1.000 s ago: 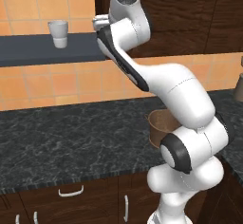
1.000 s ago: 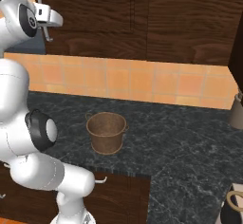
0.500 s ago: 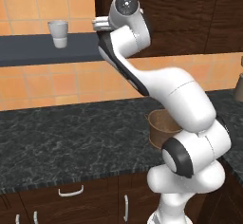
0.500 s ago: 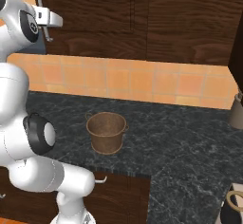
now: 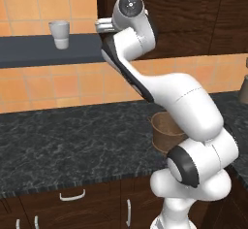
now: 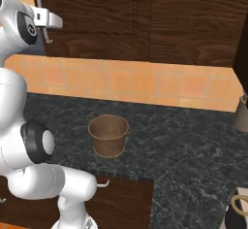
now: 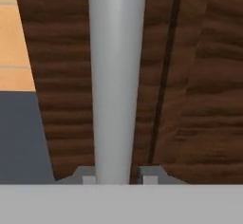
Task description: Open the cabinet, pick up the bread from the cabinet and place it in the basket. Then move the basket to the dining counter.
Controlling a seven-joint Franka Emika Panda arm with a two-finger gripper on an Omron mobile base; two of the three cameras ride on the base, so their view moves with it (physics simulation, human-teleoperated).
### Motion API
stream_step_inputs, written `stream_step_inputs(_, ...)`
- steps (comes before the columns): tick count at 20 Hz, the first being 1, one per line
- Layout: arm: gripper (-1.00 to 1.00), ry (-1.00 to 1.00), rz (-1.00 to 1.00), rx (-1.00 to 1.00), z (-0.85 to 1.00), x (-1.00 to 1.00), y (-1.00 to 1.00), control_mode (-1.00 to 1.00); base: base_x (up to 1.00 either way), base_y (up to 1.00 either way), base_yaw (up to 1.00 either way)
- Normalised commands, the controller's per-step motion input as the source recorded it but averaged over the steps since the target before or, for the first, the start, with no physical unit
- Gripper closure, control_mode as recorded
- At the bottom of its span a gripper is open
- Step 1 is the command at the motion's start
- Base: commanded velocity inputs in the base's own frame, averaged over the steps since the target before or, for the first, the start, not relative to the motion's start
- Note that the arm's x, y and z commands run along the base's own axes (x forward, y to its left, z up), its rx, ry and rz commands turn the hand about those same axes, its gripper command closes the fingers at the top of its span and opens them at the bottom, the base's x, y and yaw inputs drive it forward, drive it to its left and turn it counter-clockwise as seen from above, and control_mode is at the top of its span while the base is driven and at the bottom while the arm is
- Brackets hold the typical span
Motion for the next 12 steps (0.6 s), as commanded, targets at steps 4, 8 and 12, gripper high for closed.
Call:
stream_step_inputs(4, 1.0, -0.01, 0.13, 0.0, -0.33, -0.99, -0.82, -1.0, 0.0, 0.0, 0.0)
stream_step_inputs(8, 1.0, -0.09, 0.2, 0.0, -0.35, -1.0, -0.98, -1.0, 0.0, 0.0, 0.0)
stream_step_inputs(12, 1.0, -0.06, 0.32, 0.0, -0.16, -1.0, -1.0, -1.0, 0.0, 0.0, 0.0)
